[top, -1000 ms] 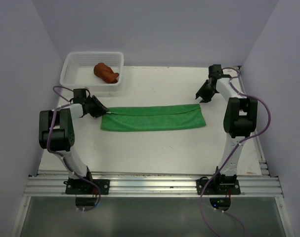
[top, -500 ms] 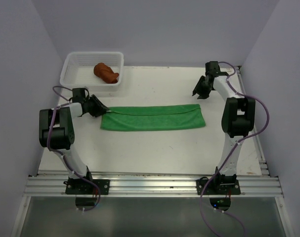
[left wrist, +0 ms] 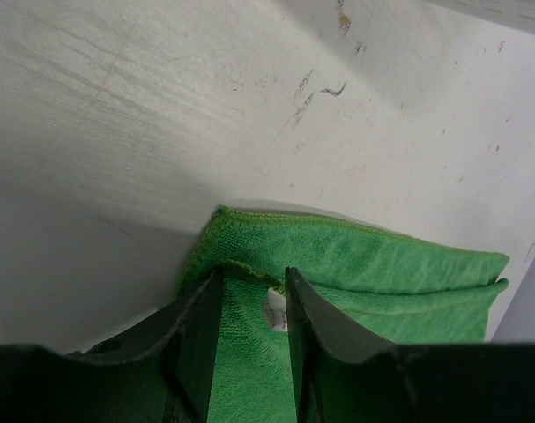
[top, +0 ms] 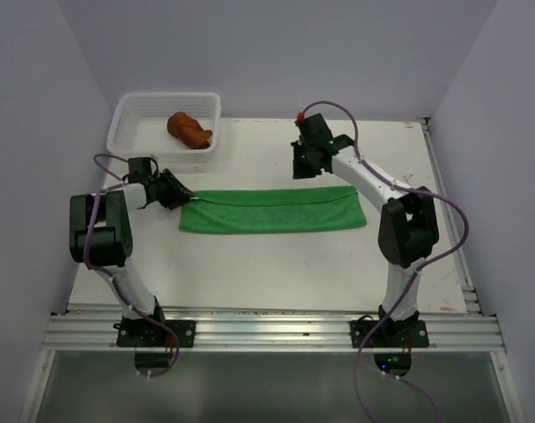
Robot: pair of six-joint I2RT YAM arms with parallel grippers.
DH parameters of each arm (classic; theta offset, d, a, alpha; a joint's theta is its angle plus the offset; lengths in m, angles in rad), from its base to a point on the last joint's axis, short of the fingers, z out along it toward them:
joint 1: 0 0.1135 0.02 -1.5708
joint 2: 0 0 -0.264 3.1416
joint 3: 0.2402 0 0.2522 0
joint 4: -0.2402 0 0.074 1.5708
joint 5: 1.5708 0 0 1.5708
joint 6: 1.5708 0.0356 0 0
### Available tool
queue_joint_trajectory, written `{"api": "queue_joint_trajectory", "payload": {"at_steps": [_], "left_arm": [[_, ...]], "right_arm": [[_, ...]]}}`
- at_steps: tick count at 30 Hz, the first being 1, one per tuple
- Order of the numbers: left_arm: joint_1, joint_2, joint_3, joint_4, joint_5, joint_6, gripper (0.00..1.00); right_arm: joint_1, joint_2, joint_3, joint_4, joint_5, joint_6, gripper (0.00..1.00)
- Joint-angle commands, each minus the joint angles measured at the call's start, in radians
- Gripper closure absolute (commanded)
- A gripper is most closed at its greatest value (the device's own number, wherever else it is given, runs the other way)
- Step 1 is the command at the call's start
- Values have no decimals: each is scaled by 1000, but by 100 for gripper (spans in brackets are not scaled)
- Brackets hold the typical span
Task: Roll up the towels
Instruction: Fold the towel
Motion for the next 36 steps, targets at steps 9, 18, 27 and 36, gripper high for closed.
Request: {"api": "queue_joint_trajectory", "payload": {"at_steps": [9, 18, 27, 36], "left_arm": [[9, -21, -60, -69, -64, 67, 60], [9, -26, -68, -75, -66, 75, 60], [14, -23, -62, -100, -72, 87, 60], [22, -29, -72, -118, -78, 102, 59]], "right_arm": [[178, 66, 36, 27, 17, -10, 100], [230, 132, 35, 27, 55, 6, 100], [233, 209, 59, 47, 80, 21, 100], [233, 249, 87, 52, 104, 29, 100]]}}
